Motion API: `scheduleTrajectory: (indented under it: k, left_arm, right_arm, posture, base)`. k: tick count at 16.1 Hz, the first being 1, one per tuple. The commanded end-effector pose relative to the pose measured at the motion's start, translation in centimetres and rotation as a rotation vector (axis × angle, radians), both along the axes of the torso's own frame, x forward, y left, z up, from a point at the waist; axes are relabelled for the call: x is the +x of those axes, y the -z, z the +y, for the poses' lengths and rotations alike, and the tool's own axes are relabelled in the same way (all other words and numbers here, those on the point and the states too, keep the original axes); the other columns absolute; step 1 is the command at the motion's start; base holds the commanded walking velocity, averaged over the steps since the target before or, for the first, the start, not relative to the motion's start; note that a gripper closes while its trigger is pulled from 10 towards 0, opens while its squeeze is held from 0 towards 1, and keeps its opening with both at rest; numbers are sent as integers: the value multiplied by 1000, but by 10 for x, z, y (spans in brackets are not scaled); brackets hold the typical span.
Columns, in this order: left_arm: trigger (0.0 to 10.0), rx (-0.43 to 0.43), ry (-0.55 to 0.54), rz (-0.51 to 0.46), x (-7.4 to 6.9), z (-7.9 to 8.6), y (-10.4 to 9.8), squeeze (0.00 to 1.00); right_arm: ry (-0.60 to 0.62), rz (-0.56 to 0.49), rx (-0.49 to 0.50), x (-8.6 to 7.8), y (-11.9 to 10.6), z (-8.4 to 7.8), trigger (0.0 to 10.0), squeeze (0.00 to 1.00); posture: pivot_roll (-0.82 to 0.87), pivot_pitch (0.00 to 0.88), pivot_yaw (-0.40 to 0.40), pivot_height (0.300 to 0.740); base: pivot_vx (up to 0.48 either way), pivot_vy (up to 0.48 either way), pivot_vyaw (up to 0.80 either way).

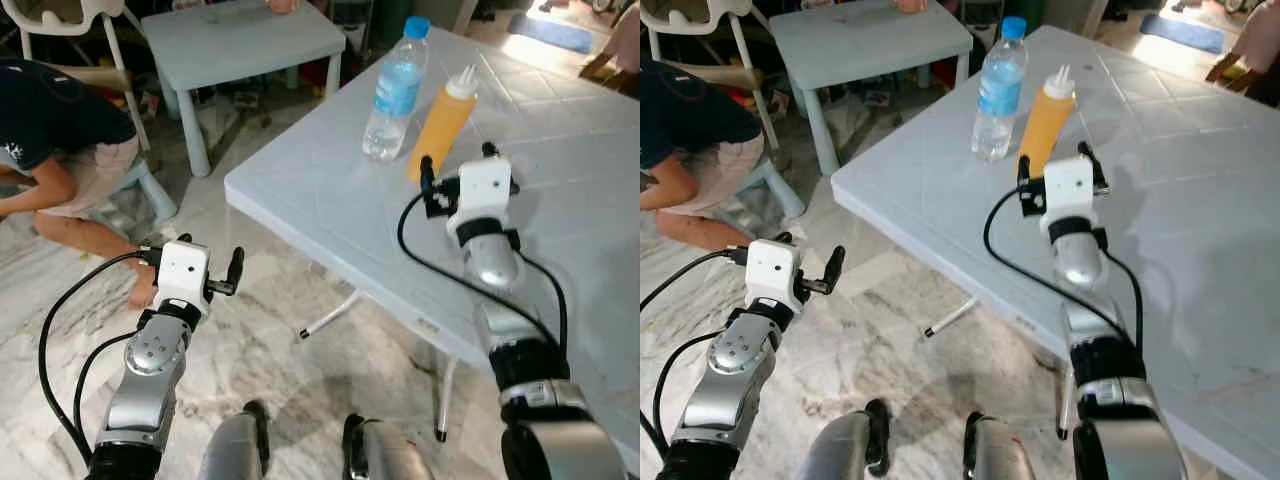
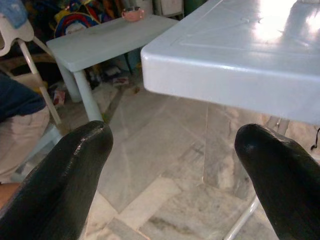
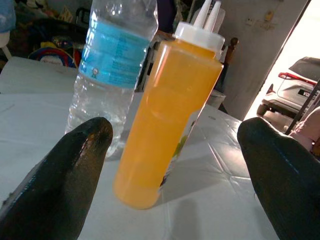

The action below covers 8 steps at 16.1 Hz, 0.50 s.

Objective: Restocking fridge

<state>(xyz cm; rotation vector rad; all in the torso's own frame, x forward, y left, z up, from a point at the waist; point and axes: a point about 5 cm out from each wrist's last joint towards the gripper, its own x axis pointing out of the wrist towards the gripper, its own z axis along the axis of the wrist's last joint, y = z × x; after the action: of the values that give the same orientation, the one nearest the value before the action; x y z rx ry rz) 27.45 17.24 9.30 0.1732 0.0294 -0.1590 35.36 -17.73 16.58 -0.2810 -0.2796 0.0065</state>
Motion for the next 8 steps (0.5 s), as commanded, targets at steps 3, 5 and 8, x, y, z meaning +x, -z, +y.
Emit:
scheduleTrajectory:
  k: [3,5,8]
  left_arm:
    - [10000,23,7,-5,-3,4,-3,0]
    - [10000,14,-6,-18,-3,7,-7,0]
    - [10000,0,-38,-35,-9,14,-11,0]
  right_arm:
    - [13,-36,6,8,-10,-5,10000,0]
    - [34,-45,33,2,-8,-7,10000,0]
    - [107,-26,89,-29,14,-10,10000,0]
  posture:
    - [108,196,4,740]
    - [104,189,2,740]
    - [86,162,4,740]
  base:
    - [0,0,0]
    - [0,0,0]
    - [0,0,0]
